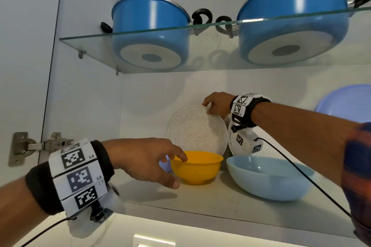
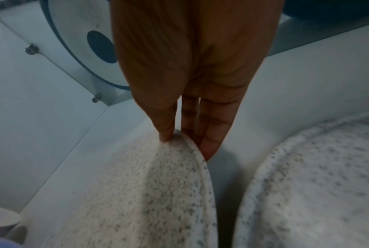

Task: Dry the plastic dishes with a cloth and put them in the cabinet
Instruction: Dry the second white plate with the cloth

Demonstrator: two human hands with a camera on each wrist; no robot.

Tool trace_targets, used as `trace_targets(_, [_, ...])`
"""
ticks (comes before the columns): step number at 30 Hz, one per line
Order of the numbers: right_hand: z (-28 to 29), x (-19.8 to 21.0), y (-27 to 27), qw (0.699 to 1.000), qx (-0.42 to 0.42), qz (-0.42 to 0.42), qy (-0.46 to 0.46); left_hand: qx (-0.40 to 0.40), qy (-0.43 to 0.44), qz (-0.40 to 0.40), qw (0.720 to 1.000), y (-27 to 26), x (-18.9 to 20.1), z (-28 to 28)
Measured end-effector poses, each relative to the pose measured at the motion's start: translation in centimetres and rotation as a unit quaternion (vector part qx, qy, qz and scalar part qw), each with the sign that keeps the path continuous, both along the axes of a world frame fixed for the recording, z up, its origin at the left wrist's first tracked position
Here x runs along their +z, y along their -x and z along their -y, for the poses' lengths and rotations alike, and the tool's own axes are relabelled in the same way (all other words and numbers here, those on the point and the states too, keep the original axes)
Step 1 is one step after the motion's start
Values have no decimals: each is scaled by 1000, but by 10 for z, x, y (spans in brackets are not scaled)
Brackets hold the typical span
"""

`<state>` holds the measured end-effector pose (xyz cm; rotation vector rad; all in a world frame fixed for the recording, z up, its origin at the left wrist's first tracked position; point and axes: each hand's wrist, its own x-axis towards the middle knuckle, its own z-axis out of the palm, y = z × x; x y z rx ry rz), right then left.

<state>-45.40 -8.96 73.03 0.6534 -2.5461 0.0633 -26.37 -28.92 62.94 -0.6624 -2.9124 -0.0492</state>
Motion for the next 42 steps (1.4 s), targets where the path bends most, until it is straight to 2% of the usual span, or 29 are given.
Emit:
trace_targets(8, [21,1,12,996,-17,-82,-38,-9,-3,2,1000,1,-3,4])
trace_targets(13, [21,-2,13,994,-21,-96,-54,-3,12,2,1000,2,-5,3])
trace_targets(18, [17,4,6,992,-35,-95,-69,-31,-26,-3,999,4,-4,4])
trace_targets(24, [12,15,-10,991,-43,-105,-75,29,-3,22,999,18,-12,12])
trace_targets(27, [10,20,-27,987,-49,-114,-100,7,-35,-24,999,2,-4,7])
trace_targets(35, [5,22,-95,982,-16,-121,-143,-13,-26,-37,999,-32,0,-6])
trace_targets(42, [-27,-14,-177,987,24,-108,-120,-41,-62,-79,994,-56,-38,-30])
